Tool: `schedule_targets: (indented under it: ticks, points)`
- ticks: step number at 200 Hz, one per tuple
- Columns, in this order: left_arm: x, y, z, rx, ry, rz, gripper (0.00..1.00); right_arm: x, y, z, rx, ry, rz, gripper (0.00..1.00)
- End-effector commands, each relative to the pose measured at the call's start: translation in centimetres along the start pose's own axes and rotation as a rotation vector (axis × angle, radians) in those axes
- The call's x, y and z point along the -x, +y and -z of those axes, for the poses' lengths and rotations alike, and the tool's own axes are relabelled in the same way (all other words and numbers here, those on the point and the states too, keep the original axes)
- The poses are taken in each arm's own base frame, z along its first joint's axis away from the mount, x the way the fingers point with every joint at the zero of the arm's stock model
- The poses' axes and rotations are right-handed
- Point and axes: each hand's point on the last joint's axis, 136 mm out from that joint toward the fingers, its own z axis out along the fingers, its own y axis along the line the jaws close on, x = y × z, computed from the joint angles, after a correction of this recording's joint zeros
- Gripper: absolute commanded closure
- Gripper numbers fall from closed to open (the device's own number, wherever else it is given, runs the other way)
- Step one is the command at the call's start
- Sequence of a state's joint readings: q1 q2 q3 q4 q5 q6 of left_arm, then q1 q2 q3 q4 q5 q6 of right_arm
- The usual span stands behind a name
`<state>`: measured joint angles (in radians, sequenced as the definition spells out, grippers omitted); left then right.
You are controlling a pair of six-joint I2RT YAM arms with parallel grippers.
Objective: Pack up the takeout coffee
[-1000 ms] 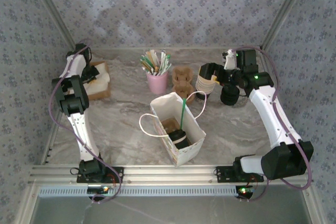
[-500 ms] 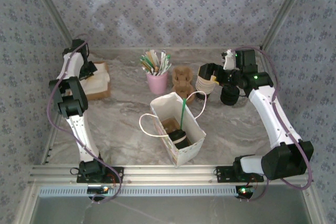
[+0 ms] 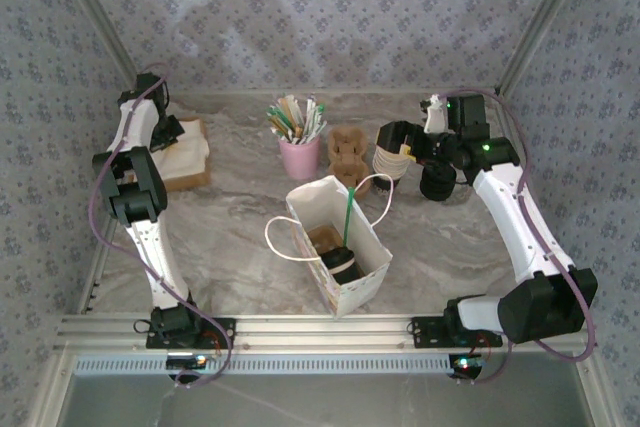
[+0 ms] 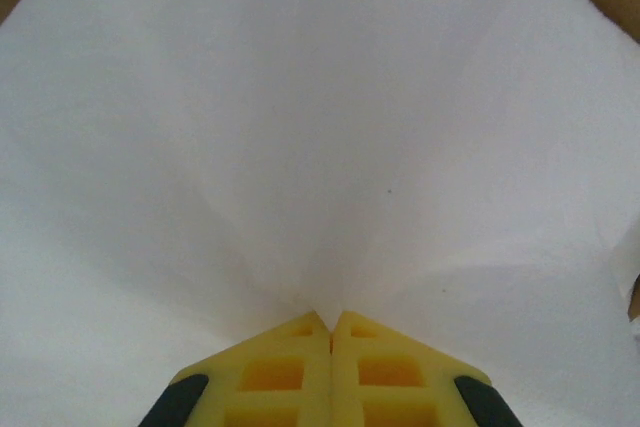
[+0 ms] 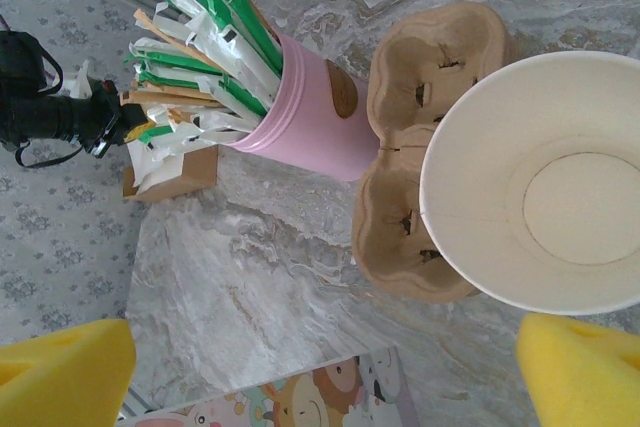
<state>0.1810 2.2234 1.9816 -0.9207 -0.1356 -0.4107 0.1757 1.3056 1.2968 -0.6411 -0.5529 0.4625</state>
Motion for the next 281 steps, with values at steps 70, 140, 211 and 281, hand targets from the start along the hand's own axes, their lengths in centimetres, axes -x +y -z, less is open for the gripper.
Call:
schedule_targets:
  ticks: [70, 140, 211, 281]
  points:
    - [0.6, 0.5, 3.2, -0.002, -0.067, 0.012, 1.0, 0.4, 0.9, 0.4, 0.004, 0.001, 0.031, 0.0]
    - [1.4, 1.7, 6.8, -0.001, -0.164, 0.051, 1.0, 0.3, 1.1, 0.4, -0.002, 0.0, 0.039, 0.0]
    - [2.3, 1.6, 11.3, -0.09, -0.246, 0.097, 1.0, 0.5, 2.5, 1.1, 0.045, 0.009, 0.06, 0.0]
    - [2.3, 1.1, 13.8, -0.136, -0.264, 0.088, 1.0, 0.4, 6.7, 2.3, 0.16, 0.018, 0.138, 0.04]
